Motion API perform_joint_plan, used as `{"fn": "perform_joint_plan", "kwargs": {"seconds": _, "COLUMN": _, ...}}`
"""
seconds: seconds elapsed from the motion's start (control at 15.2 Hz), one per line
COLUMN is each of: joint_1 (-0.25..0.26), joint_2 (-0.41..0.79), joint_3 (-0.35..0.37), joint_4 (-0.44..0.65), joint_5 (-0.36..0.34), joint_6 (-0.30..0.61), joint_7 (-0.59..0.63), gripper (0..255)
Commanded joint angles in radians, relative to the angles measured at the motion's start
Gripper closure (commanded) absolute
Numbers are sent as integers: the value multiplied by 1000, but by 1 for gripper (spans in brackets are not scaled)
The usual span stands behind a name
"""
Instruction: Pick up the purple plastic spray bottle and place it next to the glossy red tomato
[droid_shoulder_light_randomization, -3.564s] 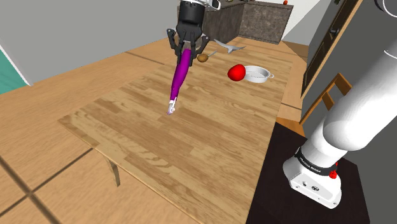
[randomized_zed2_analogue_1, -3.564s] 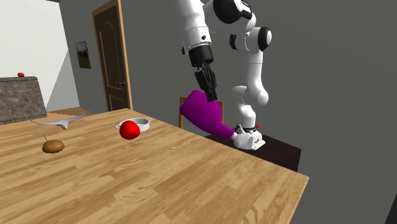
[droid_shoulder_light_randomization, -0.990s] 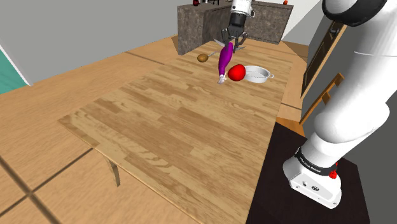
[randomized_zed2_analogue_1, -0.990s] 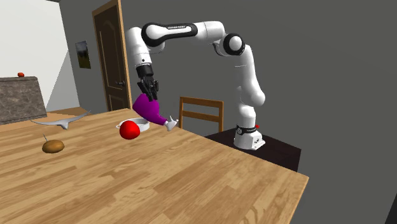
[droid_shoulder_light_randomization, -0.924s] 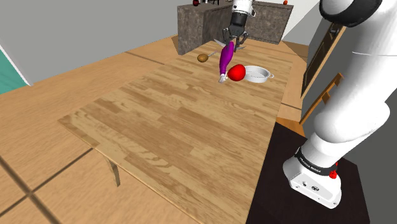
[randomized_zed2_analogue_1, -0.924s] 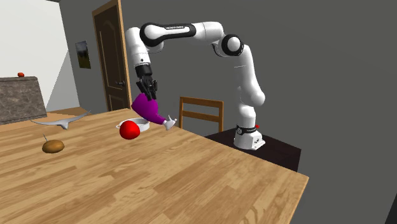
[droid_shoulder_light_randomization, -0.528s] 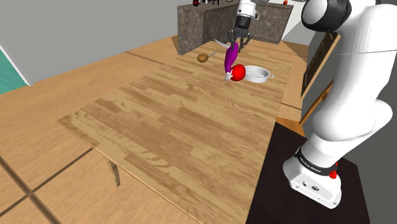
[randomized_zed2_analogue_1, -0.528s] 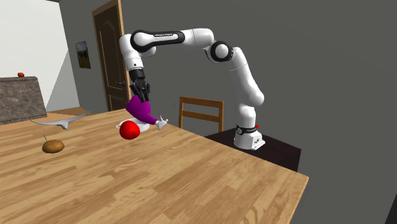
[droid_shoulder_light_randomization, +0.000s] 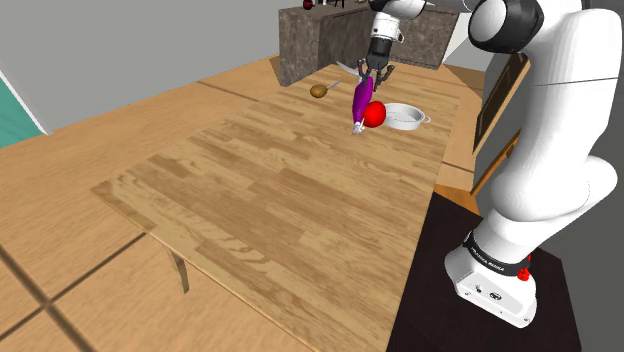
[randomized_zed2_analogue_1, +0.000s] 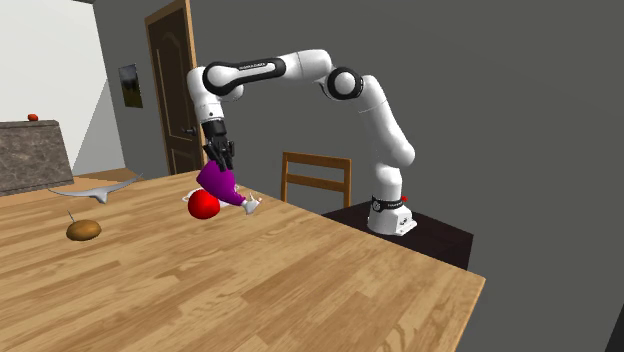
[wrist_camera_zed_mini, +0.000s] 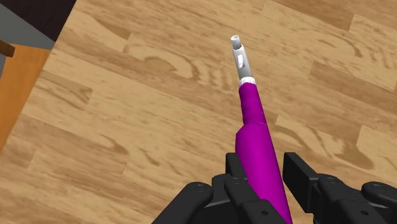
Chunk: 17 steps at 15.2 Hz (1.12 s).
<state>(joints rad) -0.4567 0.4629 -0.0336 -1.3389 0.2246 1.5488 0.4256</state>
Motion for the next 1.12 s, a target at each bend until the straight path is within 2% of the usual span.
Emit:
{"fn": "perform_joint_plan", "kwargs": {"seconds": 0.0, "joint_1": 1, "joint_2": -2, "joint_3": 0, "joint_4": -31, "joint_5": 0, "joint_6": 28, "joint_7": -6, "gripper": 255}}
{"fn": "perform_joint_plan", "kwargs": {"seconds": 1.06, "joint_1": 6, "joint_2": 43, "joint_3": 1, "joint_4": -176, "joint_5": 7, "joint_6": 215, "joint_7": -43, "gripper": 255}}
